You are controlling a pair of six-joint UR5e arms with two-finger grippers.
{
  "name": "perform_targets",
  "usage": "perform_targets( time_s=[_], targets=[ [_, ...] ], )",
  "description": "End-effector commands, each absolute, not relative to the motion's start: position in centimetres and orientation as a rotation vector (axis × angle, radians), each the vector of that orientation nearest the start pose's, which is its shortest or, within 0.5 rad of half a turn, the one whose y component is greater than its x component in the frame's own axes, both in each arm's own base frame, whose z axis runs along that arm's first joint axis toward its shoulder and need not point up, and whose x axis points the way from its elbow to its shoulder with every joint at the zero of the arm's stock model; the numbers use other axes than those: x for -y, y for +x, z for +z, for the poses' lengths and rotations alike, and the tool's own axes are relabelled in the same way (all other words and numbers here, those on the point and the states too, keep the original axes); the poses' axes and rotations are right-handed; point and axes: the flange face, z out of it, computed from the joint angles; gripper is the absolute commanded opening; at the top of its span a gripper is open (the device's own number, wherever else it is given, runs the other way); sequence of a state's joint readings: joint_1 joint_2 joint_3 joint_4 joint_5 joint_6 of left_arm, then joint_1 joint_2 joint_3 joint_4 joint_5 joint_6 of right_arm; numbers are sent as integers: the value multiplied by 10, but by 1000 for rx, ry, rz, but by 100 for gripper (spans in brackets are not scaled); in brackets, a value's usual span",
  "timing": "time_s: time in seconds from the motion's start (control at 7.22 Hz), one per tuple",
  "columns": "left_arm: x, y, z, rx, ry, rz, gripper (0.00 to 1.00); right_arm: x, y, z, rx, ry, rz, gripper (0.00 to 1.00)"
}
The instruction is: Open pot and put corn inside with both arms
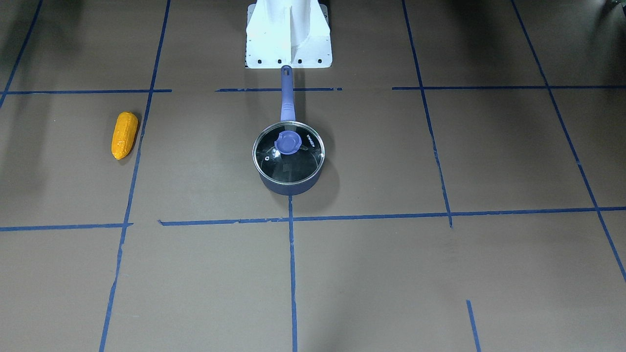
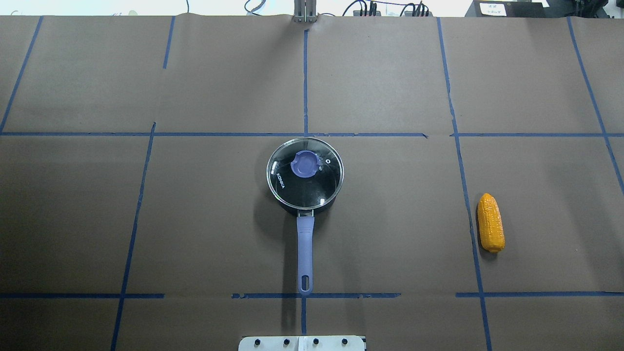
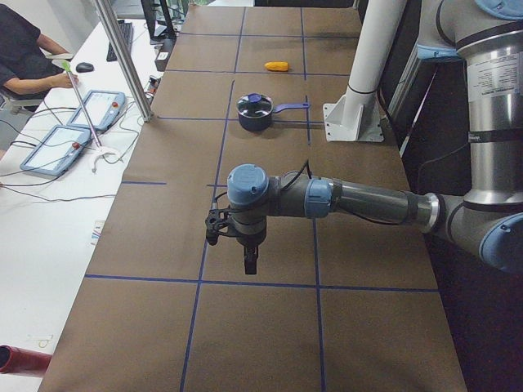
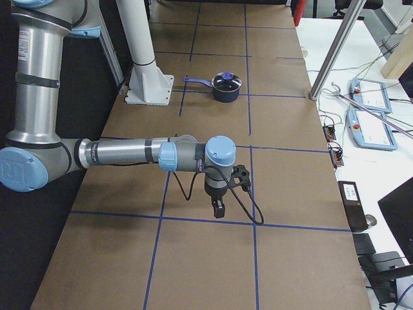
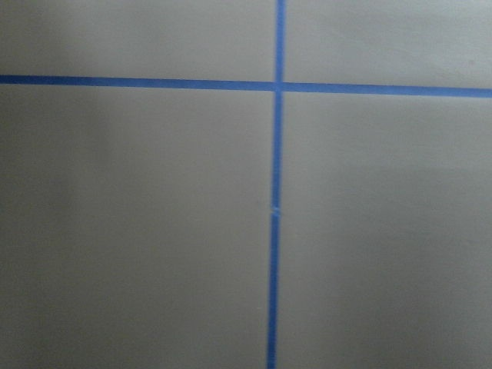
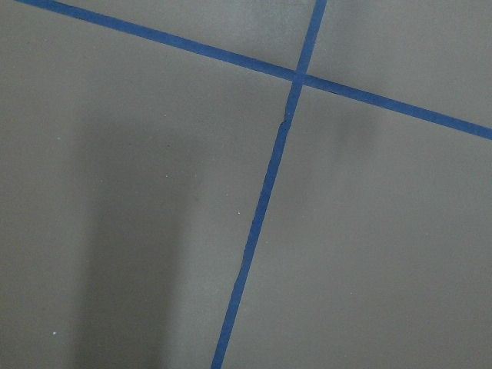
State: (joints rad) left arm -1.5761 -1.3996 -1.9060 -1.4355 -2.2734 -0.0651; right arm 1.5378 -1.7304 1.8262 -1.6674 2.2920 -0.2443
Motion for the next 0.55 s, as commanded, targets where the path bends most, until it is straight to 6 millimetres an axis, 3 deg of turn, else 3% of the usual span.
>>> perform_targets(
  time_s=[0.0,0.42],
  targets=[
    [409,-62,572,-736,30,-24,100,423,53,620,727,75,-265,100],
    [407,-60,577,-736,11,-36,100,423,53,621,729,75,-265,100]
  ],
)
